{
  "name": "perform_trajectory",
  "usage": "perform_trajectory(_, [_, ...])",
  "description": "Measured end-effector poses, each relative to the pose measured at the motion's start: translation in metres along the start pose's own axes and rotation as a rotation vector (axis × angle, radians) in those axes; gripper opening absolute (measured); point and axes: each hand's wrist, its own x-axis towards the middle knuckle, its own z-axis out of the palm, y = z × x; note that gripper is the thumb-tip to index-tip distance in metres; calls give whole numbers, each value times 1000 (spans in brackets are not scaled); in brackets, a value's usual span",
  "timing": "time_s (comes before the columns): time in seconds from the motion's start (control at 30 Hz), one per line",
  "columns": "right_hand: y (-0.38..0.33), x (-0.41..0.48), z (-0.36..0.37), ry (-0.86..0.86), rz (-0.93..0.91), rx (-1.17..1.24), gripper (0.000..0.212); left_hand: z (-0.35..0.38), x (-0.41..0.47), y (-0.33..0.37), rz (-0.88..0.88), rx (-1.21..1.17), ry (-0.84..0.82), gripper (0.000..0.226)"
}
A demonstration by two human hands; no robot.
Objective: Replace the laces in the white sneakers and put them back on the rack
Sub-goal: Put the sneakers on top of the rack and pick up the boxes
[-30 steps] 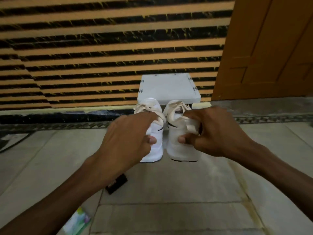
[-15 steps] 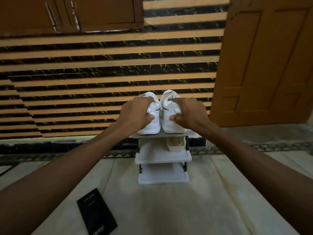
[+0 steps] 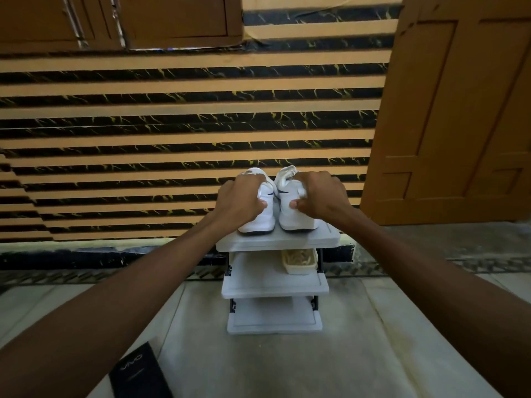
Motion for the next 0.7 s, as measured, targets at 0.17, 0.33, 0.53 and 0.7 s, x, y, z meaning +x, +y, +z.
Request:
perform_trajectory(0.17, [5,3,-5,-107,-17,-18,62,3,3,1,16,-23,-36,41])
perform_trajectory(0.33, [-1,-31,-17,68,-59,49,63,0,-17,-3,-12,-140,77,51])
perform_trajectory(0.53, [-20,-105,0,11,-157,434,26,-2,-116,-24,-117,-411,131,31])
perform_trajectory(0.7, [-65,-169,60,-274,-108,609,31,10,-227,-73,-259,-385,-108,20])
